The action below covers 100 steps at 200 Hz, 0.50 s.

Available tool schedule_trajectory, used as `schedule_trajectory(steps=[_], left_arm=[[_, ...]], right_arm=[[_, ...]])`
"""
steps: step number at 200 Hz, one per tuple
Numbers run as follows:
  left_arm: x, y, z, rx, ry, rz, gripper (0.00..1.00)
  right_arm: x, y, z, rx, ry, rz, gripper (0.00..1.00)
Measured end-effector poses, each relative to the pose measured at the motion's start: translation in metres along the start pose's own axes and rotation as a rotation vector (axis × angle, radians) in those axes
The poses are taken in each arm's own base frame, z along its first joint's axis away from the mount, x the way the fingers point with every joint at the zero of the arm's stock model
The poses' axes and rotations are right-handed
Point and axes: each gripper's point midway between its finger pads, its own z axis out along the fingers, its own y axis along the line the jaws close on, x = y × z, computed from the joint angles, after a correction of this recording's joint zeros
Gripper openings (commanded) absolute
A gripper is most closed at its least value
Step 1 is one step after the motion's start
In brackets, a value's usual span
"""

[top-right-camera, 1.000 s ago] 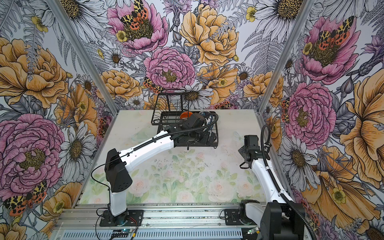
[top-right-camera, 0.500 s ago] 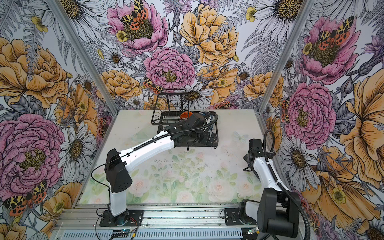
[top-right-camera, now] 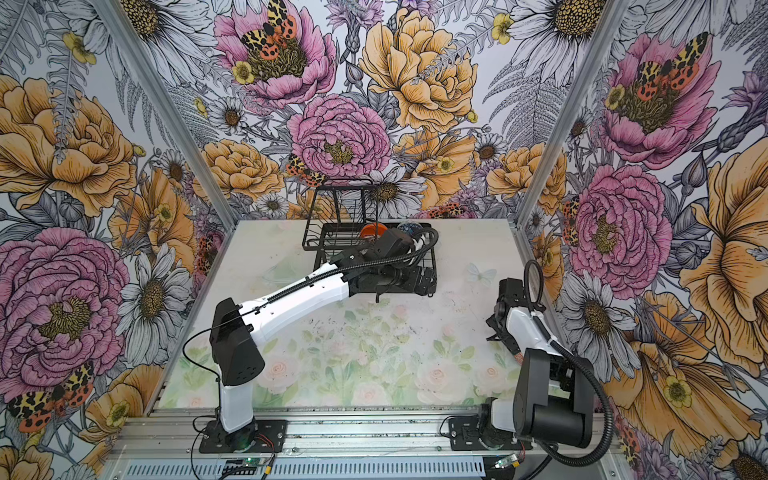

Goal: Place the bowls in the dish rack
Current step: 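Move the right gripper down to the orange-patterned bowl rim on the table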

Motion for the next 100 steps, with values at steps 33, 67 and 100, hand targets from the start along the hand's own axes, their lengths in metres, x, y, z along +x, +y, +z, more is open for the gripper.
schedule_trajectory(steps=[33, 67, 100], left_arm=[[0.0, 0.0, 0.0, 0.0, 0.0, 0.0, 0.99], [-0.001, 0.0, 0.0, 0.0, -0.002, 0.0, 0.98], [-0.003, -0.001, -0.001, 0.002, -0.006, 0.0, 0.99]], right_arm=[[-0.001, 0.003, 0.003, -0.016, 0.011, -0.014, 0.53], [0.0, 0.009, 0.002, -0.048, 0.027, -0.032, 0.27], [-0.004, 0.015, -0.001, -0.065, 0.019, -0.042, 0.11]])
